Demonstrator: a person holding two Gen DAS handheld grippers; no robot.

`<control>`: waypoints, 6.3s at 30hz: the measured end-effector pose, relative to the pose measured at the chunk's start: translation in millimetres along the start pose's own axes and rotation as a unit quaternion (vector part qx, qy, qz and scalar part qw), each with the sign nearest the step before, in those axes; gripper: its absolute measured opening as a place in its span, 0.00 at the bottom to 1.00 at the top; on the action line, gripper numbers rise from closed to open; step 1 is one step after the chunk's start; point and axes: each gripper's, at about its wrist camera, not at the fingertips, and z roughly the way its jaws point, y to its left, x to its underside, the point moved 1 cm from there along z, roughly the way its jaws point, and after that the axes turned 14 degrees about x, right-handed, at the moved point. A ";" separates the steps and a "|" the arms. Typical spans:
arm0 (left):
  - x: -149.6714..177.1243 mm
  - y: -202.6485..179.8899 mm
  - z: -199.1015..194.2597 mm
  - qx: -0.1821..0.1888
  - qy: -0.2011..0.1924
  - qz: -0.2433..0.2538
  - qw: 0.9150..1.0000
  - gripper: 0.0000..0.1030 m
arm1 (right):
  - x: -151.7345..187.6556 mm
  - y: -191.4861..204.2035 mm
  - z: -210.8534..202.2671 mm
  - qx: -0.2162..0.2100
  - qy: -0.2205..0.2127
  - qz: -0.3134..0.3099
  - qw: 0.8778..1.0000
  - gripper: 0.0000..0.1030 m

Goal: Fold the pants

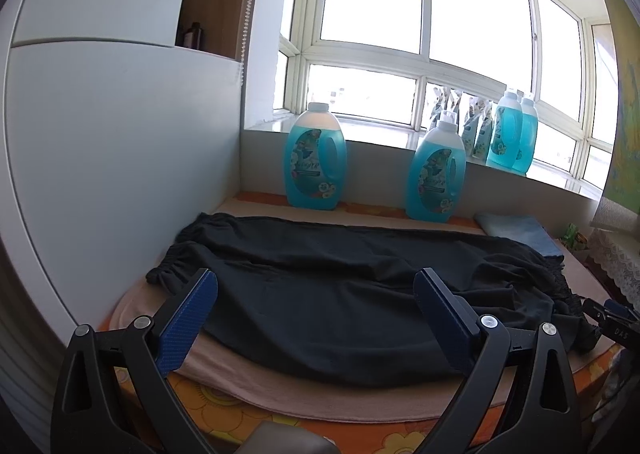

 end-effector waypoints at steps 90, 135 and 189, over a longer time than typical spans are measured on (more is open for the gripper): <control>43.2 178.4 56.3 -0.086 0.111 -0.129 0.982 0.46 | 47.1 118.3 24.6 -0.173 0.029 -0.275 0.945 0.63; 44.1 237.1 117.2 -0.077 0.121 -0.197 0.970 0.04 | 62.6 171.0 57.6 -0.185 0.035 -0.388 0.902 0.17; -71.4 225.8 253.8 -0.123 0.064 -0.094 0.986 0.02 | -122.7 270.3 210.1 -0.019 -0.093 -0.392 0.915 0.01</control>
